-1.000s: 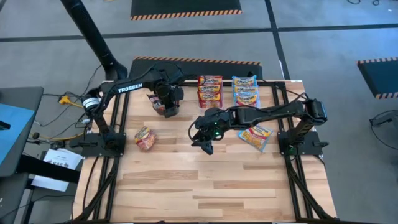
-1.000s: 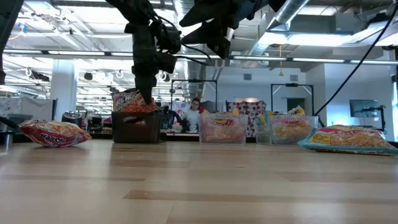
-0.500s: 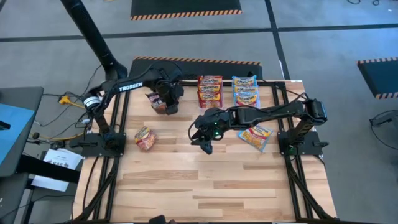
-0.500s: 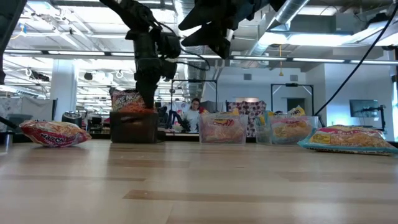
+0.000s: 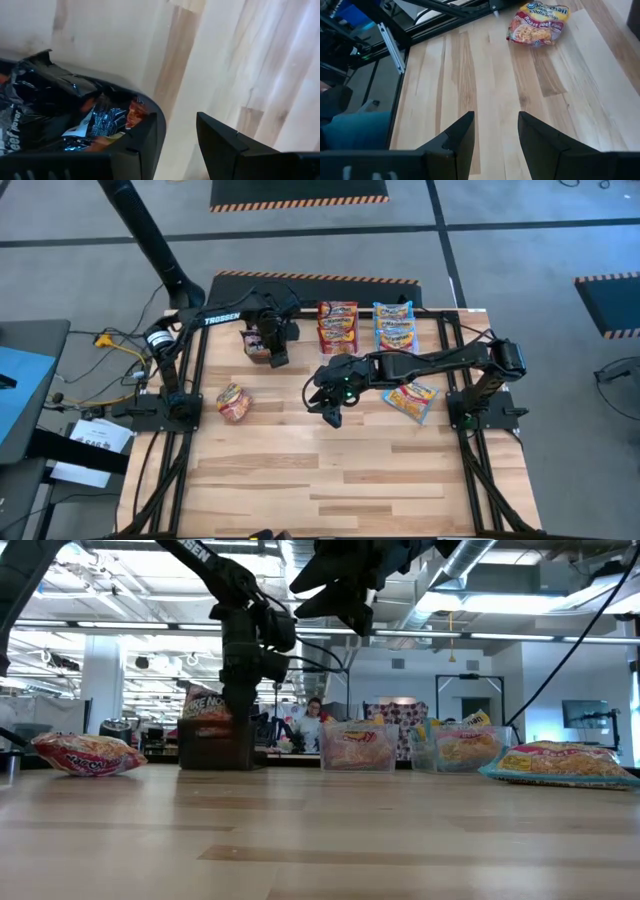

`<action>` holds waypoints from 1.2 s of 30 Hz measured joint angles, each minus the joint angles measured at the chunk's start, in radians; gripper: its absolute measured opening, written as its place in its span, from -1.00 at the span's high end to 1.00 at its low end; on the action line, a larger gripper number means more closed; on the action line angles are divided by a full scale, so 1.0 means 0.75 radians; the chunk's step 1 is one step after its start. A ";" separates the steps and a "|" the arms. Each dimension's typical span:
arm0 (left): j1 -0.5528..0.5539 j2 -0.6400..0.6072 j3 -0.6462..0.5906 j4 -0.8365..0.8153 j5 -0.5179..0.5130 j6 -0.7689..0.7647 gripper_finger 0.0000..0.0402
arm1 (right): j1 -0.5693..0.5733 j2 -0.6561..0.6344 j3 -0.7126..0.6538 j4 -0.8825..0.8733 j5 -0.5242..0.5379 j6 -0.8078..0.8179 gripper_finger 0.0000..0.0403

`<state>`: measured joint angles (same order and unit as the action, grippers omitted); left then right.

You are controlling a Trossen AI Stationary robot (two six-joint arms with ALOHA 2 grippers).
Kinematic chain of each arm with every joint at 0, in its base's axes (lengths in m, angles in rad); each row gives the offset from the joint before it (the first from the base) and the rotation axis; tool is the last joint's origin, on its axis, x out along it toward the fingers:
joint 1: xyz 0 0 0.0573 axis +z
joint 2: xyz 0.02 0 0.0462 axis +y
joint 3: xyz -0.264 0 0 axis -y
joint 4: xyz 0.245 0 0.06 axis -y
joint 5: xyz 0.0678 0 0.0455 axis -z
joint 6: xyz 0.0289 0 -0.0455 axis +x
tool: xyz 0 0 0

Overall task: Sort Maruchan noodles
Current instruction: Put the black noodle pack into the black bin

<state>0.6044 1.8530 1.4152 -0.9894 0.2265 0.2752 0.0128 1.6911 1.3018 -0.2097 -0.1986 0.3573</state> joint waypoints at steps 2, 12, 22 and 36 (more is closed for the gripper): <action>-0.001 -0.001 0.013 -0.013 0.018 0.000 0.38 | 0.000 0.000 0.000 0.003 0.000 0.000 0.13; -0.035 -0.011 0.124 -0.089 0.154 0.024 0.38 | 0.000 0.000 0.000 0.000 0.000 -0.001 0.13; -0.041 -0.012 0.315 -0.322 -0.117 0.101 0.38 | 0.000 0.000 0.000 -0.024 0.000 -0.001 0.13; 0.010 -0.018 0.113 -0.235 -0.098 0.066 0.38 | 0.001 0.000 0.000 -0.024 0.000 -0.001 0.13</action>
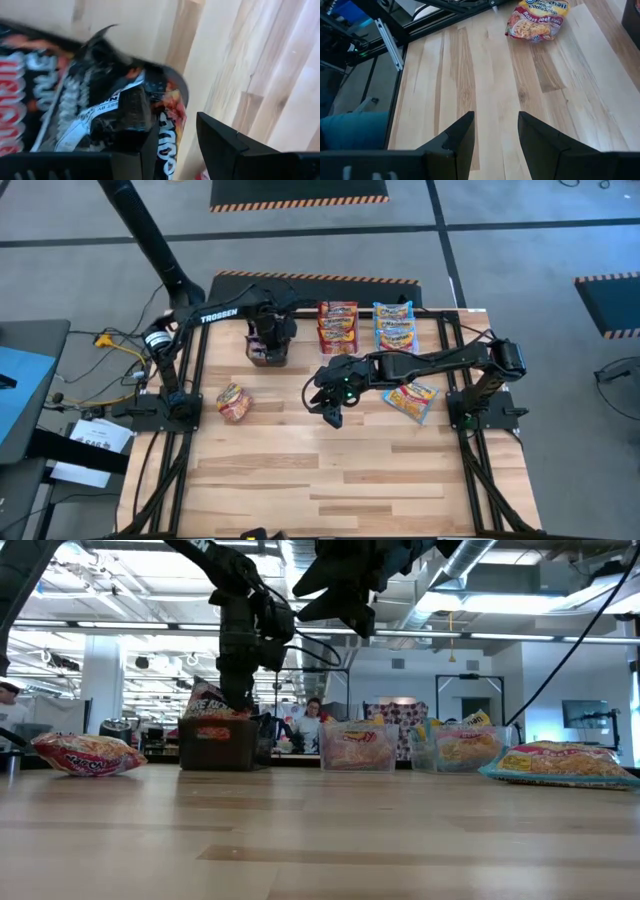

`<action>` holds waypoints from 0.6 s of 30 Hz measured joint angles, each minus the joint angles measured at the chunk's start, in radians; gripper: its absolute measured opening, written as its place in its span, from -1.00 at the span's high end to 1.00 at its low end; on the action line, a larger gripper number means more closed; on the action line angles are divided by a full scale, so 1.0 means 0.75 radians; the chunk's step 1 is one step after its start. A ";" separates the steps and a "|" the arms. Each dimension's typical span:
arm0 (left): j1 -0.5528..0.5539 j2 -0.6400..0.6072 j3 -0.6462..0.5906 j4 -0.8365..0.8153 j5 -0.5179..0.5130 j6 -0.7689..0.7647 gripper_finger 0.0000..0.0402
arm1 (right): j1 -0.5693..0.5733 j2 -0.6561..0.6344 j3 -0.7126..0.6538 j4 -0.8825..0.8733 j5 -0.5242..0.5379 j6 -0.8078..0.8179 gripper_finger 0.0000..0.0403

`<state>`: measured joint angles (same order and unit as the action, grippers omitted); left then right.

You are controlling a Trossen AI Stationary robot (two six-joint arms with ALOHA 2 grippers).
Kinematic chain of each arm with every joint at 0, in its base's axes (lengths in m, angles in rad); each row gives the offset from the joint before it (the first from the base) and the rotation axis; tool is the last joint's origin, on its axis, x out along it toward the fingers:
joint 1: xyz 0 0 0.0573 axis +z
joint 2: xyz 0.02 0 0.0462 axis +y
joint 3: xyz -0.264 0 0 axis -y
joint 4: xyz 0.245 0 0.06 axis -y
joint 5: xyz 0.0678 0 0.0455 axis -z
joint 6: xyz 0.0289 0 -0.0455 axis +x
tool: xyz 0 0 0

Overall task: Sort Maruchan noodles
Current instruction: Put the black noodle pack into the black bin

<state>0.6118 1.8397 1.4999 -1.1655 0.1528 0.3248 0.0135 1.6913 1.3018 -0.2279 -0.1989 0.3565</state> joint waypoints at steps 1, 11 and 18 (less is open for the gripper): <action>-0.002 0.001 -0.011 0.015 0.000 -0.001 0.38 | 0.000 0.000 0.000 0.000 0.000 0.000 0.13; -0.002 0.013 0.000 0.074 0.016 0.017 0.38 | -0.001 0.000 0.000 -0.001 0.000 -0.002 0.13; -0.001 0.017 0.141 -0.027 0.024 0.031 0.38 | 0.000 0.000 0.000 -0.005 -0.001 0.002 0.13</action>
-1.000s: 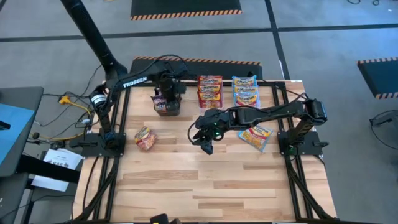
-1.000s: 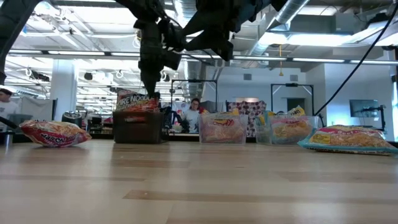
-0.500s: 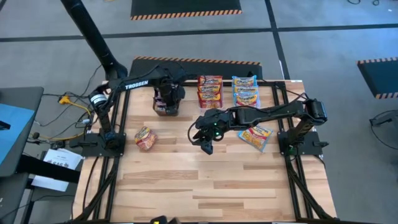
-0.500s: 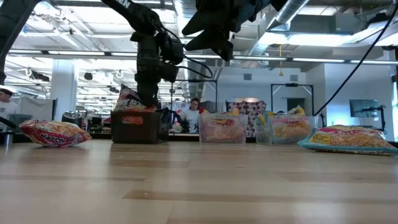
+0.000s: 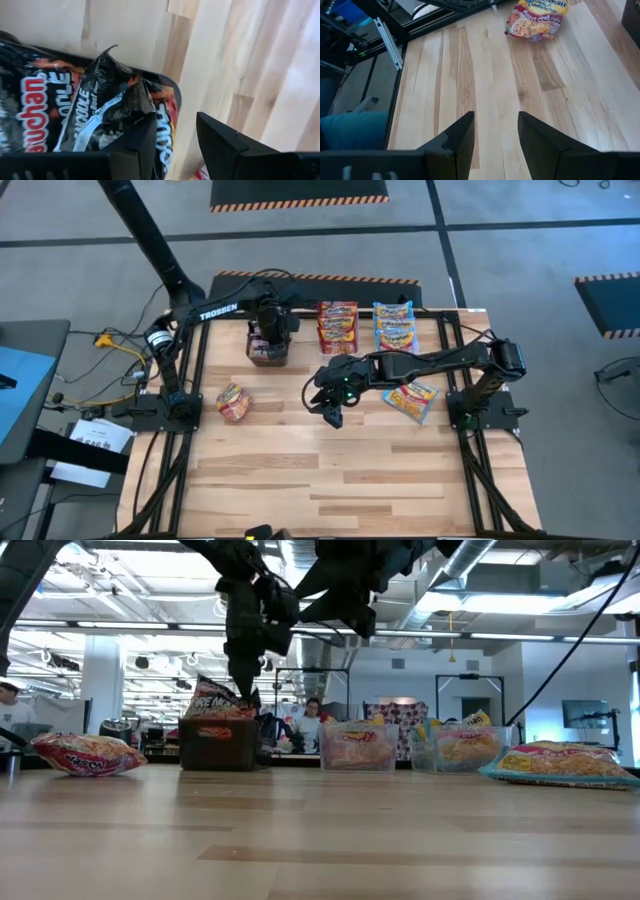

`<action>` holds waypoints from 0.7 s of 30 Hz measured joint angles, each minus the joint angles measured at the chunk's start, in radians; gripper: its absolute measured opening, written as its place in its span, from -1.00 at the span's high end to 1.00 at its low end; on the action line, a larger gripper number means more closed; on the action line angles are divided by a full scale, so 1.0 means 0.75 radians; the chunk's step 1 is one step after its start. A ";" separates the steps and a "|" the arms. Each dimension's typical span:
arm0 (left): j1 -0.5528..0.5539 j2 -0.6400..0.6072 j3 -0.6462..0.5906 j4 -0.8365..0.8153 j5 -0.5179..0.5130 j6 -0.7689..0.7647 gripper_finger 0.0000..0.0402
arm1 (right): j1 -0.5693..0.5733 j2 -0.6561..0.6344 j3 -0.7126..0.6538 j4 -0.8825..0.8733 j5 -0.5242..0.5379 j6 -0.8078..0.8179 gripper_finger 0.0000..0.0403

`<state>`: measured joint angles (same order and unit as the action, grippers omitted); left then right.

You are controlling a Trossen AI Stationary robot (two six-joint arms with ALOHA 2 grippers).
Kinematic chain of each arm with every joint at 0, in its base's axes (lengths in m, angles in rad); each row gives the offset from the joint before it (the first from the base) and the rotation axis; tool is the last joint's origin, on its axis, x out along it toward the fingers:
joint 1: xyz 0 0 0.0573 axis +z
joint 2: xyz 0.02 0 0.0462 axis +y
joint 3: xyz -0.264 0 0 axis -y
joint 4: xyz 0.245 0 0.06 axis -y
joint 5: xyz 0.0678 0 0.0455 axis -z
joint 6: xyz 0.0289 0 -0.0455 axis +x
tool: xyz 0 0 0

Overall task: Sort Maruchan noodles
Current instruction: Put the black noodle pack into the black bin, then put the light blue noodle pack into the right transparent bin

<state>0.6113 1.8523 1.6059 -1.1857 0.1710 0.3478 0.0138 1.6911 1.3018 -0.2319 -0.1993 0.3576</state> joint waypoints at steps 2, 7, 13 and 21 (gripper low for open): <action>0.000 0.000 0.047 -0.044 0.000 0.009 0.38 | 0.004 0.000 0.000 -0.012 0.000 0.000 0.13; -0.006 0.000 0.167 -0.156 0.007 0.010 0.38 | 0.008 0.000 0.000 -0.093 -0.001 0.000 0.13; -0.014 -0.094 0.212 -0.189 0.155 0.030 0.38 | -0.012 0.000 0.000 -0.202 -0.001 0.000 0.13; -0.026 -0.322 0.211 -0.153 0.311 -0.007 0.38 | -0.046 0.000 0.000 -0.474 -0.001 0.024 0.13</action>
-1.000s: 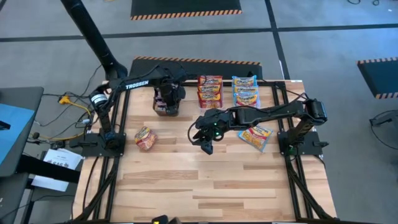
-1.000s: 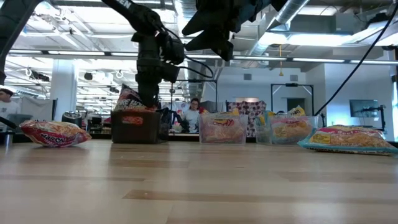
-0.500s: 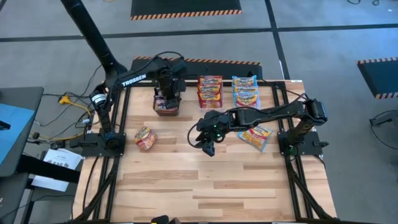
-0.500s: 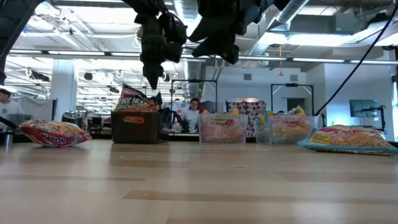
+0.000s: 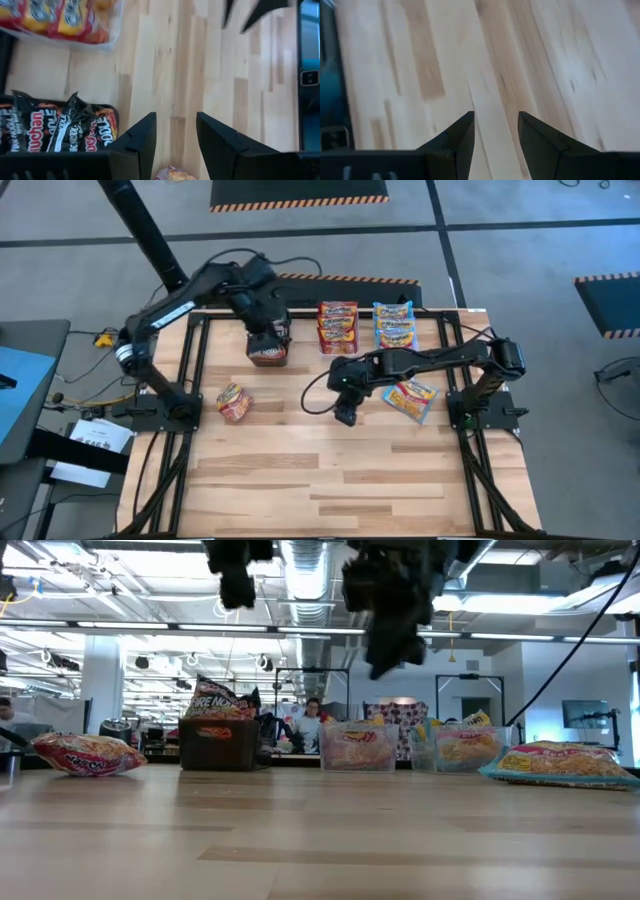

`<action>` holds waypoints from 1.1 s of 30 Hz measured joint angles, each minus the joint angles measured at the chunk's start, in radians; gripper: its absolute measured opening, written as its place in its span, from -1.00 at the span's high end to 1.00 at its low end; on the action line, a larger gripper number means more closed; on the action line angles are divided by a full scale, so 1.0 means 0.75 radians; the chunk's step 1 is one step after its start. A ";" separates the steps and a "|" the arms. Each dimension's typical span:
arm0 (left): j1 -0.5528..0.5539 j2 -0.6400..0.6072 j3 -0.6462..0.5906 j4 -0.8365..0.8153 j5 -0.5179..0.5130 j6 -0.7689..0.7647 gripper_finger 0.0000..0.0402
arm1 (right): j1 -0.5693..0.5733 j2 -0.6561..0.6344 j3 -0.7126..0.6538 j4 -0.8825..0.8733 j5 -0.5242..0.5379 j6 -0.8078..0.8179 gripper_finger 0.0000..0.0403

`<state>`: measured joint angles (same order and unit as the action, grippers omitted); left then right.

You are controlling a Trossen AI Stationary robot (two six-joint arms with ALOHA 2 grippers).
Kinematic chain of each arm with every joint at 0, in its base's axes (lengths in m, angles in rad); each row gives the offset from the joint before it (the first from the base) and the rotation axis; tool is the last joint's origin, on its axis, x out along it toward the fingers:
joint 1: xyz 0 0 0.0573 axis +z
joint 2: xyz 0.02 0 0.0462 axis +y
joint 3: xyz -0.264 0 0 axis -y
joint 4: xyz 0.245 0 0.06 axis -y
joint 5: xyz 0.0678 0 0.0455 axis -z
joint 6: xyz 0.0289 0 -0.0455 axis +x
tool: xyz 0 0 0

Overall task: Sort Maruchan noodles
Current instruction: Put the light blue noodle pack into the right transparent bin

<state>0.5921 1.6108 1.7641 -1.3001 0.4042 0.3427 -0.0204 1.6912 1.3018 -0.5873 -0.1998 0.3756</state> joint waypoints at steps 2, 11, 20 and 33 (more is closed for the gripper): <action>-0.016 -0.058 0.000 0.006 0.003 -0.019 0.38 | -0.004 0.000 0.000 -0.096 0.000 0.000 0.13; -0.089 -0.398 -0.282 0.243 0.004 -0.157 0.38 | 0.029 0.000 0.000 -0.504 0.181 0.000 0.13; -0.117 -0.770 -0.724 0.535 -0.032 -0.380 0.38 | 0.110 -0.008 -0.117 -0.669 0.220 0.097 0.13; -0.180 -1.099 -1.055 0.723 -0.033 -0.553 0.38 | 0.196 -0.075 -0.295 -0.906 0.311 0.416 0.13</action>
<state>0.4569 0.7868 0.9728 -0.7581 0.3795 -0.0723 0.1268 1.6353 1.0809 -1.2671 0.0334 0.6879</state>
